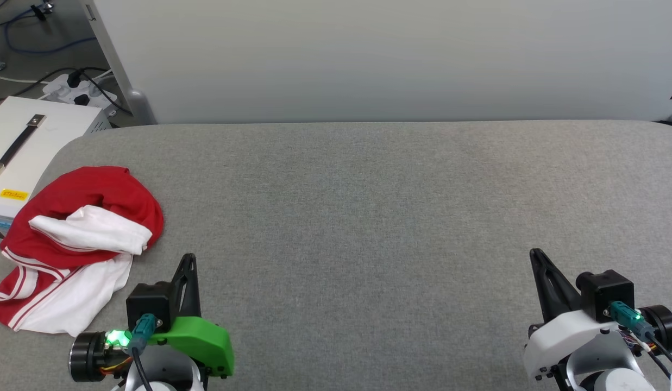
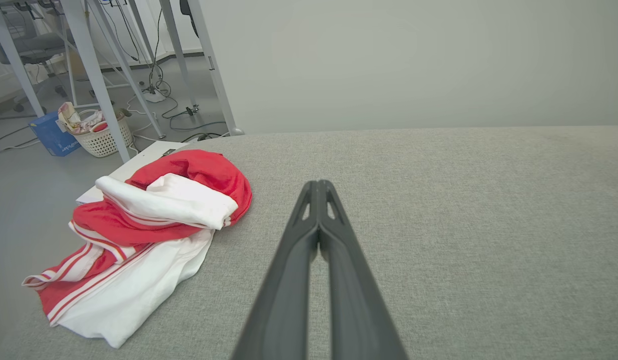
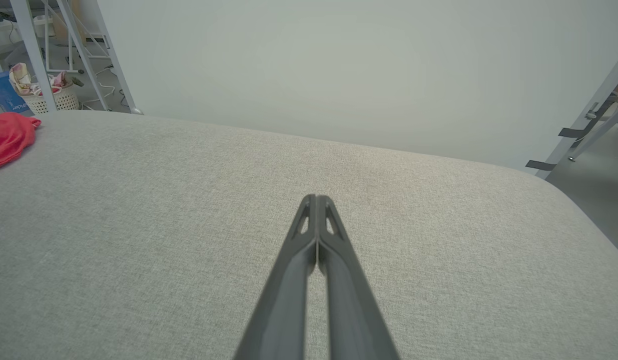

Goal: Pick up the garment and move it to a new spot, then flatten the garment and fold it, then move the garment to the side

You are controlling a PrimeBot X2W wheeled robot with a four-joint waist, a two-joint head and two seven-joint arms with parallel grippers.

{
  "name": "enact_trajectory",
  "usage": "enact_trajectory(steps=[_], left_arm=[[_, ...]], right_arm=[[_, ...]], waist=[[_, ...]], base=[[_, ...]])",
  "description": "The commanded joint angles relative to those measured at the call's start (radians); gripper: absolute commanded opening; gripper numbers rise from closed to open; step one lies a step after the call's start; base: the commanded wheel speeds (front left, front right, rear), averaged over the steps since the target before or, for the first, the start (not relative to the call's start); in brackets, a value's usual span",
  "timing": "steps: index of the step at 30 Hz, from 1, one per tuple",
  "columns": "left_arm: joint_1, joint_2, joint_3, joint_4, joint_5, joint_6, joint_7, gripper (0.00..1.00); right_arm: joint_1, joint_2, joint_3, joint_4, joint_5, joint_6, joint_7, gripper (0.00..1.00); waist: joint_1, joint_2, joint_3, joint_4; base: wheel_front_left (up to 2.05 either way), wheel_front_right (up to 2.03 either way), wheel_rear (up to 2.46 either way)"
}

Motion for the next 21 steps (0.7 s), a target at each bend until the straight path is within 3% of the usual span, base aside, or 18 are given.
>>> enact_trajectory(steps=[1,21], left_arm=[[-0.017,-0.004,0.0,-0.002,0.009,-0.003,-0.001,0.0],[-0.017,-0.004,0.0,-0.002,0.009,-0.003,-0.001,0.0]], right_arm=[[-0.016,0.002,-0.002,-0.005,-0.01,-0.001,0.003,0.0],[-0.016,0.002,-0.002,-0.005,-0.01,-0.001,0.003,0.0]], waist=[[0.0,0.0,0.0,0.0],[0.0,0.0,0.0,0.0]], base=[[0.0,0.0,0.0],[0.0,0.0,0.0]])
